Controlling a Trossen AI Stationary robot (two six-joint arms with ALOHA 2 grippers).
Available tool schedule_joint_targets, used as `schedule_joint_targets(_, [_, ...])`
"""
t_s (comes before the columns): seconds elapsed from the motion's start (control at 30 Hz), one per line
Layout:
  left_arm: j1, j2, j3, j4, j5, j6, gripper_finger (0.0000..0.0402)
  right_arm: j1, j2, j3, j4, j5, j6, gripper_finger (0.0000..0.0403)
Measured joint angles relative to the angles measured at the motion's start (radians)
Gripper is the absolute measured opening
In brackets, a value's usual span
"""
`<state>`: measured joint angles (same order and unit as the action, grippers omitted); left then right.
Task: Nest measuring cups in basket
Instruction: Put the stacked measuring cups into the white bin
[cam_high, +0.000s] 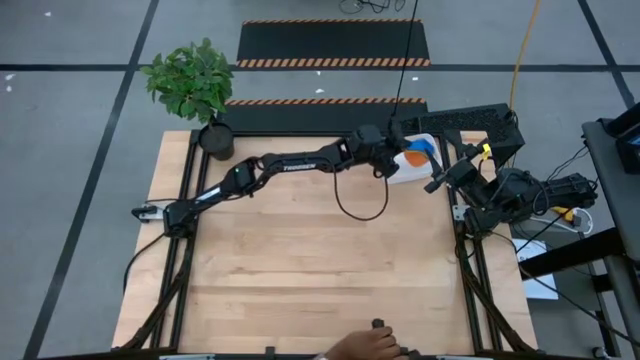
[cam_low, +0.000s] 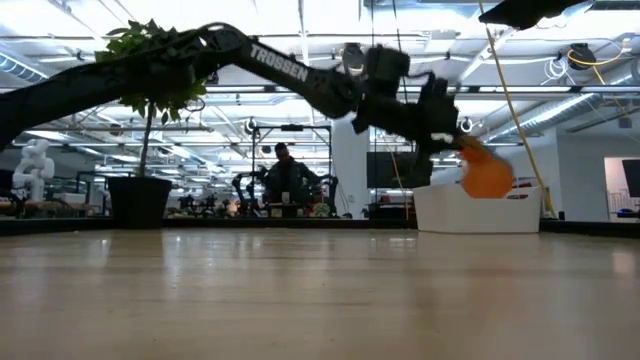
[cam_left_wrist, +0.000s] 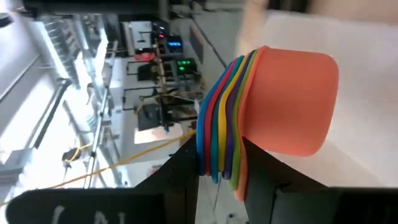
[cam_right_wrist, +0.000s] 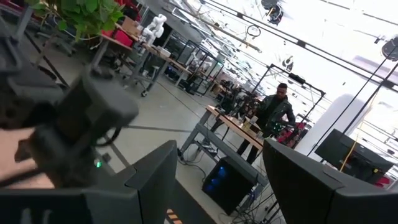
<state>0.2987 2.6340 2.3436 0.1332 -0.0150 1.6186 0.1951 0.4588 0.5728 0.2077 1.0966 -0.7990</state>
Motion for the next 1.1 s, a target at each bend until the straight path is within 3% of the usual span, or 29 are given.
schedule_joint_targets(0.27, [0.004, 0.032, 0.0, -0.082, -0.032, -0.024, 0.0088, 0.001, 0.0, 0.0, 0.002, 0.001, -0.018, 0.0231])
schedule_joint_targets(0.63, [-0.029, 0.023, 0.003, -0.172, -0.175, -0.07, 0.0088, 0.001, 0.001, 0.0, -0.001, 0.002, -0.018, 0.0231])
schedule_joint_targets(1.1, [-0.069, -0.109, 0.0, -0.572, -0.228, -0.261, 0.0088, 0.003, 0.0, 0.0, -0.008, 0.002, -0.009, 0.0231])
